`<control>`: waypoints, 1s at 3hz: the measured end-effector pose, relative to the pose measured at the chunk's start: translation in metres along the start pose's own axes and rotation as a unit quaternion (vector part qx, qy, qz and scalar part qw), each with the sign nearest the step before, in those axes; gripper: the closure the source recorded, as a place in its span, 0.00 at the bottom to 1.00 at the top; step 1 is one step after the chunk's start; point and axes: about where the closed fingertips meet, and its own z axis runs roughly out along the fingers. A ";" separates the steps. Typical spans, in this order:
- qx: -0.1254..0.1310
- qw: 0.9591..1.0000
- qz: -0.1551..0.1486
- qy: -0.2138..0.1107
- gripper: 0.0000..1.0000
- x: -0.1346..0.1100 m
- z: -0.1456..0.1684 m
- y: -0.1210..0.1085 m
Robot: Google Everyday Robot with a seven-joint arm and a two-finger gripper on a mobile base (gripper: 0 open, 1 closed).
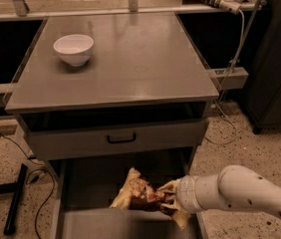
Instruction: Place brown chip bag into middle drawer
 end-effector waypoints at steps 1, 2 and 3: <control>-0.003 1.000 -0.011 -0.016 1.00 0.027 0.036 0.002; -0.003 1.000 -0.011 -0.016 1.00 0.026 0.036 0.002; -0.014 1.000 -0.007 -0.019 1.00 0.029 0.052 0.005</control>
Offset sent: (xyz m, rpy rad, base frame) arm 0.0117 0.0010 -0.0314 0.0123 -0.0163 0.0230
